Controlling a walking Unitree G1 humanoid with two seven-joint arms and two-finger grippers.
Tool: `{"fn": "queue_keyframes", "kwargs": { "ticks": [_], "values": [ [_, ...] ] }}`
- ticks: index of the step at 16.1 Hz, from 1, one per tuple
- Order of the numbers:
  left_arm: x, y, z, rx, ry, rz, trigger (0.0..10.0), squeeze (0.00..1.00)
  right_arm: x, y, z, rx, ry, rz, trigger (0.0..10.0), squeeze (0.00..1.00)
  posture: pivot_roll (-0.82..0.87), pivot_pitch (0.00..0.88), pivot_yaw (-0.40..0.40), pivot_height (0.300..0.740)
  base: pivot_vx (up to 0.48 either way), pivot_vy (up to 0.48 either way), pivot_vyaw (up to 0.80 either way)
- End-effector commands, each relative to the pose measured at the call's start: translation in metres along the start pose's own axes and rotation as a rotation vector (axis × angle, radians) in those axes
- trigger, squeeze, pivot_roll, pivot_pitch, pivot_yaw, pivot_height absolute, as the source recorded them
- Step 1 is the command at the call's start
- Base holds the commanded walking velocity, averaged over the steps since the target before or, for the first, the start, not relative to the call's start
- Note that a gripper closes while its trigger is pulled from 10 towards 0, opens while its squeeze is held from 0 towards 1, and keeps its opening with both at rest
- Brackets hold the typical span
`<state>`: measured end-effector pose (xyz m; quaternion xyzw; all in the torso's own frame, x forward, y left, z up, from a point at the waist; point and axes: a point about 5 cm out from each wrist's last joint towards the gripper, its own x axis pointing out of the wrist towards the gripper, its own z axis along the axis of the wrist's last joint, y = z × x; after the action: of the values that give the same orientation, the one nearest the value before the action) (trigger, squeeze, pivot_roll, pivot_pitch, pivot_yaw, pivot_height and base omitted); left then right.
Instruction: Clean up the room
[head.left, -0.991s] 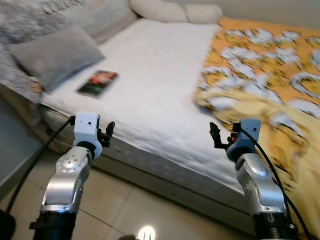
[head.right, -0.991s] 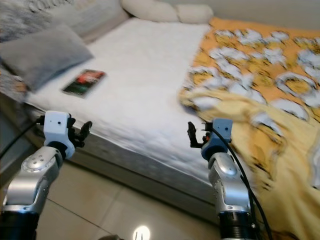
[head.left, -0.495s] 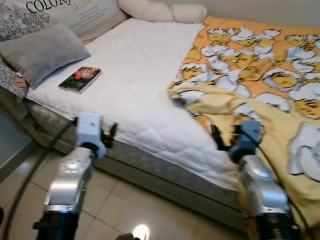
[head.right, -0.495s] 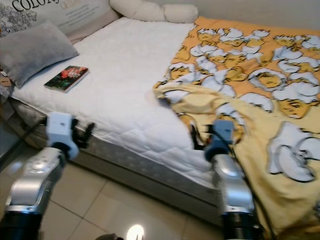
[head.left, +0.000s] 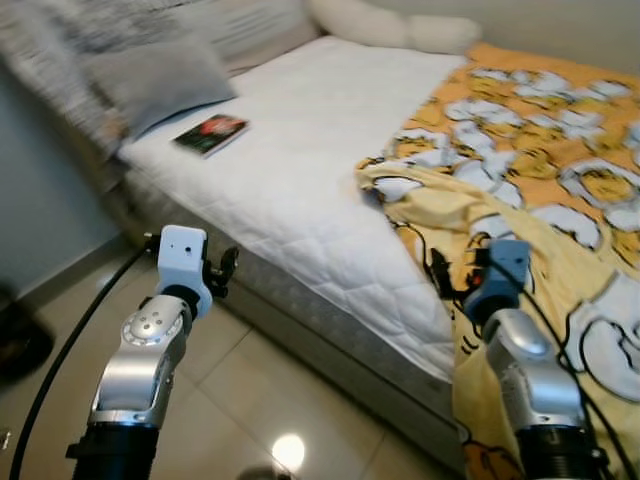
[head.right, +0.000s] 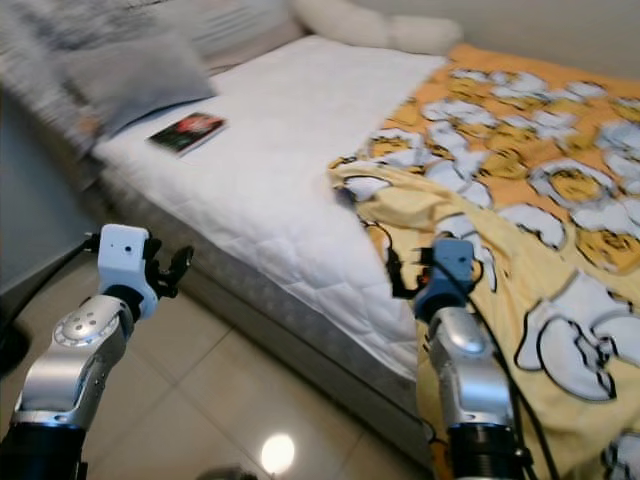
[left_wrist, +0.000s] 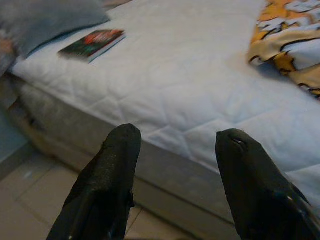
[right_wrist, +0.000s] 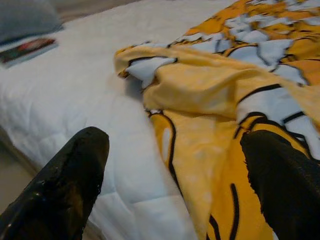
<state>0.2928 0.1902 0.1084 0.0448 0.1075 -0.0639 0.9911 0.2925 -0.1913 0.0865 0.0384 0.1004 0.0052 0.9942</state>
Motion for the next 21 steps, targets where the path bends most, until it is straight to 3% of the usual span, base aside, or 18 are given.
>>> {"fn": "queue_keyframes", "kwargs": {
  "ticks": [1, 19, 21],
  "values": [
    [-0.0007, 0.004, -0.0012, 0.006, 0.008, 0.011, 10.0, 0.0, 0.0024, 0.0075, 0.0022, 0.006, -0.007, 0.026, 10.0, 1.0, -0.02, 0.0, 0.056, 0.74, 0.0, -0.33, 0.8],
    [0.0017, -0.001, -0.0039, 0.016, 0.017, -0.004, 10.0, 0.0, 0.0038, 0.0061, 0.0016, 0.004, 0.009, 0.038, 10.0, 1.0, -0.02, 0.0, 0.054, 0.74, 0.0, -0.329, 0.0],
    [0.0018, -0.0035, -0.0028, 0.047, 0.014, -0.016, 10.0, 0.0, 0.0037, 0.0053, 0.002, 0.009, 0.013, 0.045, 10.0, 1.0, -0.02, 0.0, 0.052, 0.74, 0.0, 0.0, 0.0]
  ]
}}
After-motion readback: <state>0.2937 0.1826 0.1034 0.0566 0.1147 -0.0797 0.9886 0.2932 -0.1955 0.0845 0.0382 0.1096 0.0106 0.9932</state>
